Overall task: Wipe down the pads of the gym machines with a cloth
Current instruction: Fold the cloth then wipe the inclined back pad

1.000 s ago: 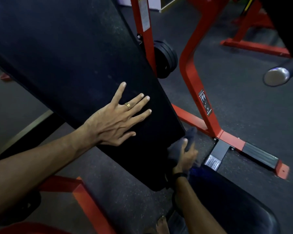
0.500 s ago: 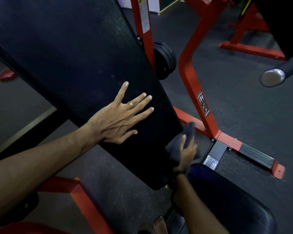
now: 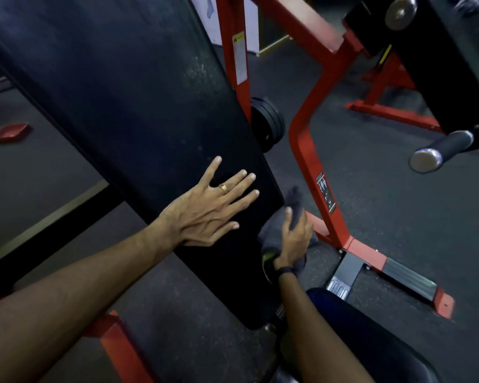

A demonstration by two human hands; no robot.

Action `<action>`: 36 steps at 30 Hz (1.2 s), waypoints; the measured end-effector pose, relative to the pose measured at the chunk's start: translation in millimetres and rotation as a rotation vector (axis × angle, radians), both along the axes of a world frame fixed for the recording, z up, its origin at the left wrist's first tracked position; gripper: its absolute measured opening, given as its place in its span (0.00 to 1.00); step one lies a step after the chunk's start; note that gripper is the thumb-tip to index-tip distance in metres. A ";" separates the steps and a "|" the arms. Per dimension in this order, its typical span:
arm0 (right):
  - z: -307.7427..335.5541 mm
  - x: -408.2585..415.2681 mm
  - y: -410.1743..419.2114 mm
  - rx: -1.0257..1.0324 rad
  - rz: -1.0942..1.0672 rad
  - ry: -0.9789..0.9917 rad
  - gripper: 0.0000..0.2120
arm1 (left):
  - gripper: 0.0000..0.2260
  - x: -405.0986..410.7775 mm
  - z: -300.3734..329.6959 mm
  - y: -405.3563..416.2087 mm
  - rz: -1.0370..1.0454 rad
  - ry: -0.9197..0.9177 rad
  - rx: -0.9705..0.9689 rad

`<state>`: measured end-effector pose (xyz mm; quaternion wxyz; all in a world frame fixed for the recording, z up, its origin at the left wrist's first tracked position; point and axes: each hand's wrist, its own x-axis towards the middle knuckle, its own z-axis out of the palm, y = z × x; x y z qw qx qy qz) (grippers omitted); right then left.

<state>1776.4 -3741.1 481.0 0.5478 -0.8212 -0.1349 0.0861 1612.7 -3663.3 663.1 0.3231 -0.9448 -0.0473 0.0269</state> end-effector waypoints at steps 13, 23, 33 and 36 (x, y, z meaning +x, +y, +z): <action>120.2 -99.9 17.1 0.269 0.257 -0.341 0.23 | 0.29 -8.8 44.6 -2.6 0.071 -0.433 -0.089; 43.2 -47.9 6.0 0.076 -0.002 -0.044 0.38 | 0.28 -38.6 118.5 42.7 0.129 -0.651 0.163; 174.3 -83.6 73.8 0.409 0.195 -0.653 0.16 | 0.28 -42.8 113.1 37.3 0.113 -0.942 0.086; 156.5 -41.7 82.7 0.409 0.180 -0.629 0.16 | 0.28 -42.2 112.1 39.4 0.112 -0.937 0.102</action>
